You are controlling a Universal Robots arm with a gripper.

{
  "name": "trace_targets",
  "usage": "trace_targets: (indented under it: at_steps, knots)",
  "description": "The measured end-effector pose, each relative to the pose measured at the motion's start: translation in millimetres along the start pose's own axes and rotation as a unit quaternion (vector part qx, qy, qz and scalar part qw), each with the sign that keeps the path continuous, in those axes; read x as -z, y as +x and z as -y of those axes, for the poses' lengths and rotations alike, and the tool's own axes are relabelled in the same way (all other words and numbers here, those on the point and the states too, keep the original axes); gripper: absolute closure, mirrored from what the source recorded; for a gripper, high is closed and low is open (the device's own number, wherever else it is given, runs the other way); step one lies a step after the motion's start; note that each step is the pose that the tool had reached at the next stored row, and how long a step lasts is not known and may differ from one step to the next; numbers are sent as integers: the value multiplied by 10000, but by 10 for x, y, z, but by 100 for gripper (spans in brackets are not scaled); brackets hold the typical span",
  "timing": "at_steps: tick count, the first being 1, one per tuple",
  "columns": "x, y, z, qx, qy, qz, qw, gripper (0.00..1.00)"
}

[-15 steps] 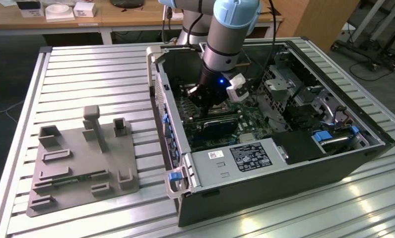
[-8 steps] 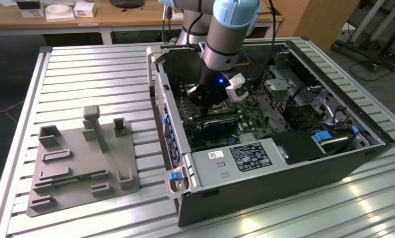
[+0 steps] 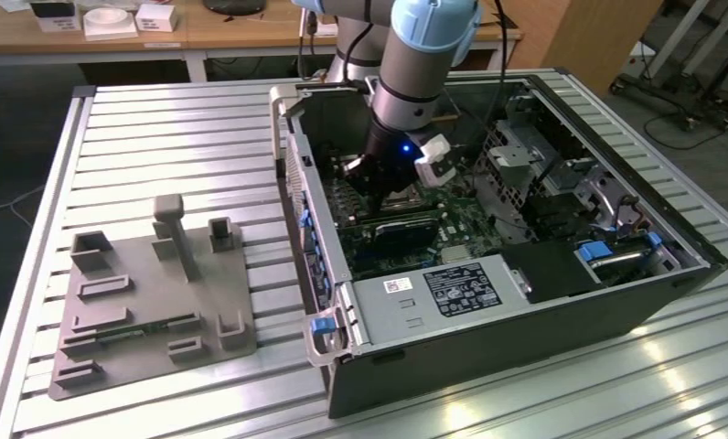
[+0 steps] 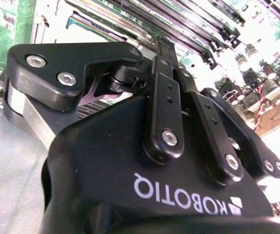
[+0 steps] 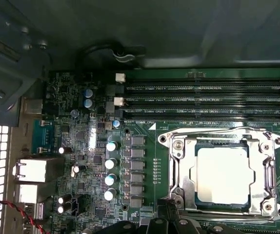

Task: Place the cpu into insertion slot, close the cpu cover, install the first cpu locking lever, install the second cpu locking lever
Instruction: 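Install the second cpu locking lever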

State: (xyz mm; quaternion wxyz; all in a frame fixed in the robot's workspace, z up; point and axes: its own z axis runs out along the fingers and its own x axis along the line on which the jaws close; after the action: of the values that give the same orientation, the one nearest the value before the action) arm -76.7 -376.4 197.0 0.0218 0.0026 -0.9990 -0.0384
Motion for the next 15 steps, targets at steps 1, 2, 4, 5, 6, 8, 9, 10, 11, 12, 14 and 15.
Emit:
trace_targets:
  at_steps: [1,2,4,5,6,8,9,10,11,12,14,15]
  knots:
    - [-1,0,-3,1,-9,0,10000,90]
    - [-1,0,-4,2,-18,1,10000,90]
    - [-2,2,-7,4,-33,1,10000,90]
    - [-2,3,-7,4,-37,1,10000,90]
    - [-3,5,-7,5,-43,1,10000,90]
    - [-3,8,-7,6,-51,1,10000,90]
    - [-3,10,-7,6,-55,1,10000,90]
    - [-4,12,-7,7,-60,1,10000,90]
    - [-5,13,-7,7,-64,1,10000,90]
    - [-5,14,-7,8,-67,1,10000,90]
    - [-6,15,-6,9,-68,1,10000,90]
    - [-6,15,-5,10,-60,0,10000,90]
